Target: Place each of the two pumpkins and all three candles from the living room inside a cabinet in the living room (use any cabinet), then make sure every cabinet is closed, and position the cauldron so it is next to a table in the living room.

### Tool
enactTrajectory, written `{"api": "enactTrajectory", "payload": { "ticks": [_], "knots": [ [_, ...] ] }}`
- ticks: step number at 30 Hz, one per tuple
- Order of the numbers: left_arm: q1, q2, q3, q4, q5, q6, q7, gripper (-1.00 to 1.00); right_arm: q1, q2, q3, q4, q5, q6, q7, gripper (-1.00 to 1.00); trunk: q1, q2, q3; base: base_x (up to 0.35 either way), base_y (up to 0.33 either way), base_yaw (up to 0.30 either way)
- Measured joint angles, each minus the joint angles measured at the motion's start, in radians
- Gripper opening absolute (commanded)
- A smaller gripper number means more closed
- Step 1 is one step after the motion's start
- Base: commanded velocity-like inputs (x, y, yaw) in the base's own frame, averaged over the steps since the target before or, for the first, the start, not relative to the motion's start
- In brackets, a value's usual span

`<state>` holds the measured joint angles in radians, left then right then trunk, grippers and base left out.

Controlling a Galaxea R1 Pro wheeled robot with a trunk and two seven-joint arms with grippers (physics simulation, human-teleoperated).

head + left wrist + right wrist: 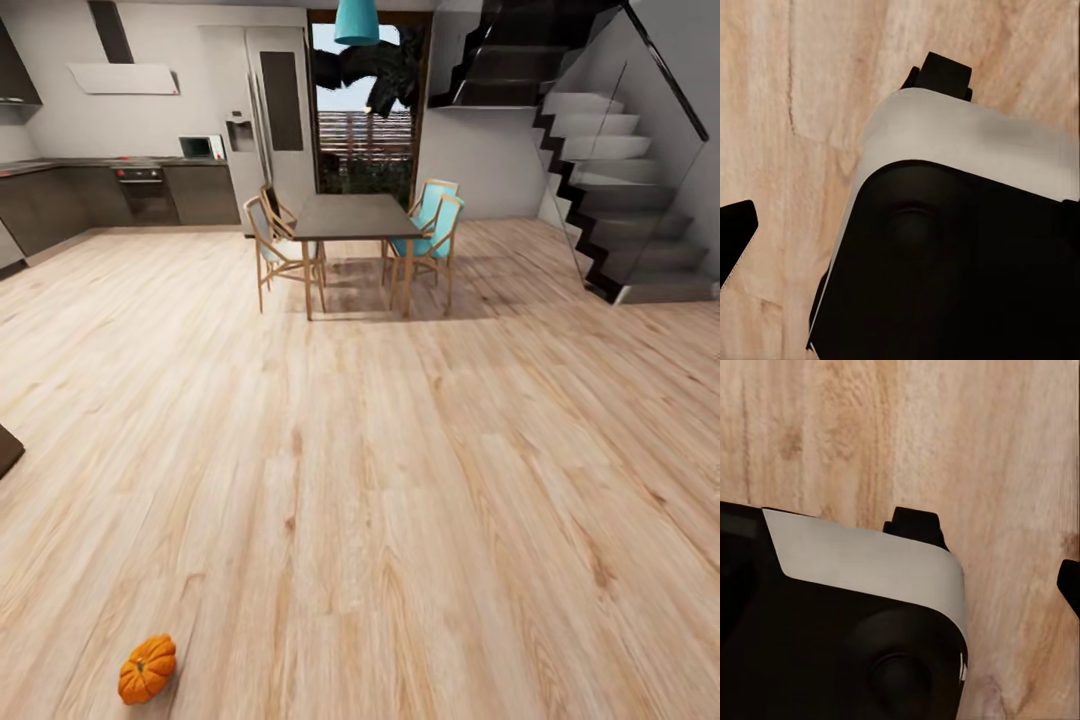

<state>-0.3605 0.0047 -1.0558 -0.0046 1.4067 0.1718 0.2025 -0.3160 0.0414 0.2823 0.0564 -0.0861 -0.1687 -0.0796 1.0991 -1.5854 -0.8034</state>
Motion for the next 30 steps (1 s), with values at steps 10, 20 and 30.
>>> {"api": "enactTrajectory", "payload": {
  "ticks": [10,20,30],
  "knots": [
    [0.0,0.0,-0.001,0.0,0.0,0.0,0.0,1.0,0.0,-0.001,0.003,0.003,0.007,0.004,0.001,1.0,0.0,0.0,0.0,0.33,-0.075,-0.008],
    [0.001,0.0,0.0,0.0,0.0,0.0,0.0,1.0,0.0,-0.002,0.005,-0.001,0.007,0.0,0.001,1.0,0.0,0.0,0.0,0.33,-0.075,0.0],
    [0.001,0.0,0.0,0.0,0.0,0.0,0.0,1.0,0.0,-0.001,0.005,-0.001,0.012,0.0,0.001,1.0,0.0,0.0,0.0,0.33,-0.075,0.0]
  ]
}}
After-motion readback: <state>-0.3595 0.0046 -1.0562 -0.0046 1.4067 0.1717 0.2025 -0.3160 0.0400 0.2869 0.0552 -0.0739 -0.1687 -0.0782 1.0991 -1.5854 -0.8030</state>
